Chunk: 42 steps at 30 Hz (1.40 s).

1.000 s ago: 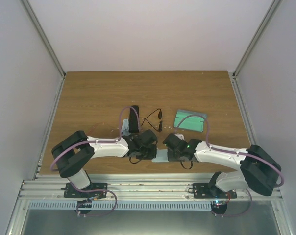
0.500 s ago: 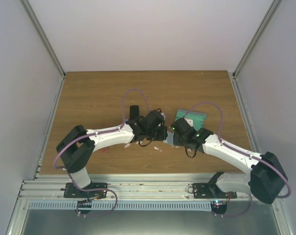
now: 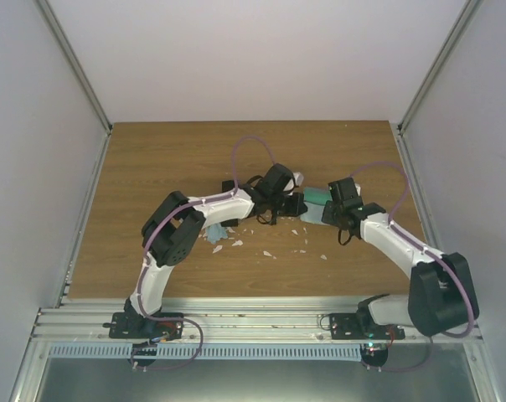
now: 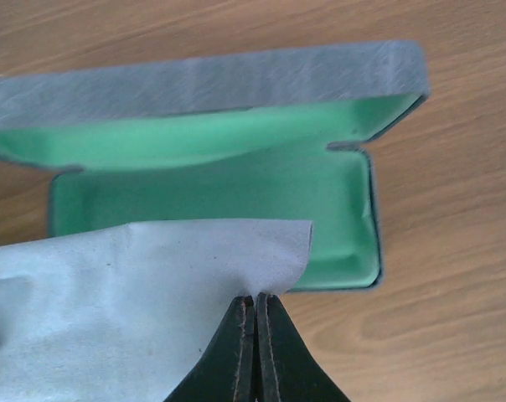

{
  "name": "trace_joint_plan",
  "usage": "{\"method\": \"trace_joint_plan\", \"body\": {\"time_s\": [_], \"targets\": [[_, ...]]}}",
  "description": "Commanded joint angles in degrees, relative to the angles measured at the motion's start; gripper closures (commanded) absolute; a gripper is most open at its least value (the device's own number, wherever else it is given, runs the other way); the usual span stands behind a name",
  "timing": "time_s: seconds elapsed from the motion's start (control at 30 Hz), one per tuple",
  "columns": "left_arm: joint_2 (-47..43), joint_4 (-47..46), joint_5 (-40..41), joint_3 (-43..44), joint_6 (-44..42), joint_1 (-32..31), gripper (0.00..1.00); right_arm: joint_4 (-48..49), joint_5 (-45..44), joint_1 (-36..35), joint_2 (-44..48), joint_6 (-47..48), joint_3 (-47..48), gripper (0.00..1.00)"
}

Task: Organize the sunglasses
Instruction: Pick up the glasses cleaning cloth from the center of the board, then place the glasses cleaning cloth in the sunglasses case.

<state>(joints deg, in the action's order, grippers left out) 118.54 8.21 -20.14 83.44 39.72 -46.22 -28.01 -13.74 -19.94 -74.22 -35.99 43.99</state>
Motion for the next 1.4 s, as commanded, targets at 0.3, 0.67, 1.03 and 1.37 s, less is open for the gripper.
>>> {"method": "trace_joint_plan", "body": {"time_s": [0.3, 0.67, 1.03, 1.37], "targets": [[12.05, -0.89, -6.05, 15.35, -4.4, 2.48, 1.0, 7.31, 3.68, 9.03, -7.3, 5.41, 2.54, 0.99], [14.35, 0.97, -6.63, 15.97, -2.65, 2.96, 1.0, 8.12, 5.79, 10.1, -10.59, 7.07, 2.59, 0.99], [15.9, 2.44, -6.78, 16.61, -2.17, 3.06, 1.0, 8.82, 5.01, 10.33, -13.32, 7.51, 2.44, 1.0], [16.8, 3.13, -6.36, 17.05, -2.37, 3.02, 1.0, 8.98, 3.58, 10.4, -14.99, 7.16, 2.38, 0.99]]}}
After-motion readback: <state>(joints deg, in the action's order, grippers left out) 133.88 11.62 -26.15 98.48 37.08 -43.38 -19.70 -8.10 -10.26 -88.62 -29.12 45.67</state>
